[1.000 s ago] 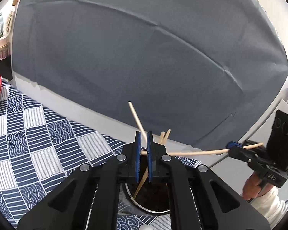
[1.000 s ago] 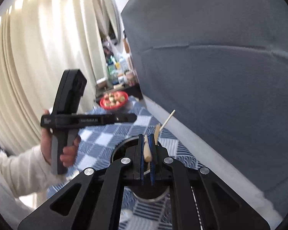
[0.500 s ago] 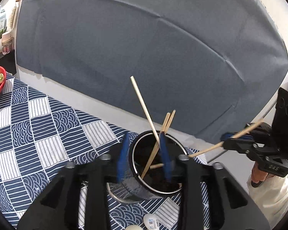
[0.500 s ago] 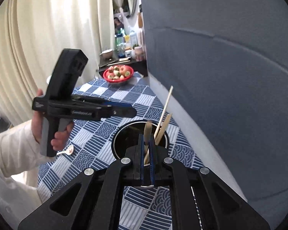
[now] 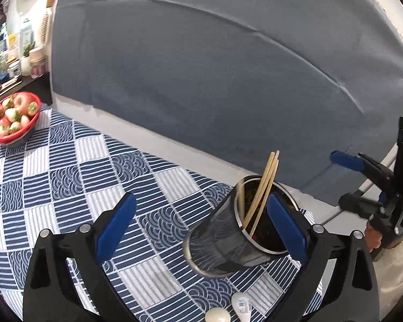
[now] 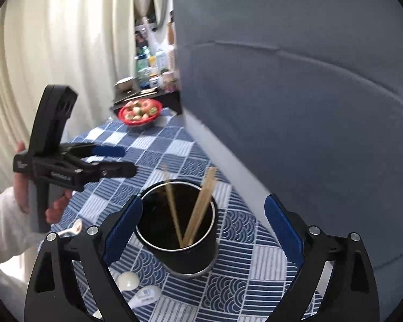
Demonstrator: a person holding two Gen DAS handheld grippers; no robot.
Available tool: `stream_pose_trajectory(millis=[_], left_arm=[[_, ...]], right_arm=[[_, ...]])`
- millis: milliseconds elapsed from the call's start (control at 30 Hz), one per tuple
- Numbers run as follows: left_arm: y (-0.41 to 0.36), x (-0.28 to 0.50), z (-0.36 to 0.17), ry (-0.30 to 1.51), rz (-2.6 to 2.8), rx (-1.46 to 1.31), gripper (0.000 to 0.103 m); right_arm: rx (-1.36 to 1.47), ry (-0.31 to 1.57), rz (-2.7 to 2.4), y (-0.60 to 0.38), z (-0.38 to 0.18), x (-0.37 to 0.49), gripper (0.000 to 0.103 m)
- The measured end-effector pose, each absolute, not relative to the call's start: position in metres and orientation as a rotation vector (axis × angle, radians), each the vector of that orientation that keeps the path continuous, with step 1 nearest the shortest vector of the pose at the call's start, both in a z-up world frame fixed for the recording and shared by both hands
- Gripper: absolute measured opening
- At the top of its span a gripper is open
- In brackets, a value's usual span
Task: Organize utensils
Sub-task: 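Withdraw both open grippers from the cup back over the table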
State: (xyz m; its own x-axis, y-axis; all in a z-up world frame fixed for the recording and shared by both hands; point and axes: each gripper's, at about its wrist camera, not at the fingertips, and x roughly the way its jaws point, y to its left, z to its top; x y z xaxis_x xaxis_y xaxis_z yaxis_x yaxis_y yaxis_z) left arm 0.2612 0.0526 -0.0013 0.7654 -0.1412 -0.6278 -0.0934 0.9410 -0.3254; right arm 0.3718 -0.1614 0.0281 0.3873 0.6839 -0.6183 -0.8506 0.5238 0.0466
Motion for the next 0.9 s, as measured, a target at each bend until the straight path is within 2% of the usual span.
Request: stream_pose_trajectory(millis=[367,900], left_arm=[[0.066,0.222,0.001,0.74,0.032,-0.353,0.096],[0.087,0.127,0.006,0.756,0.175,-0.347,0.096]], right_arm=[[-0.312,0.633,0.938,-0.17,0.033,0.341,0.088],[-0.356,0.654,0.995,-0.165,0.028,0.276,0.091]])
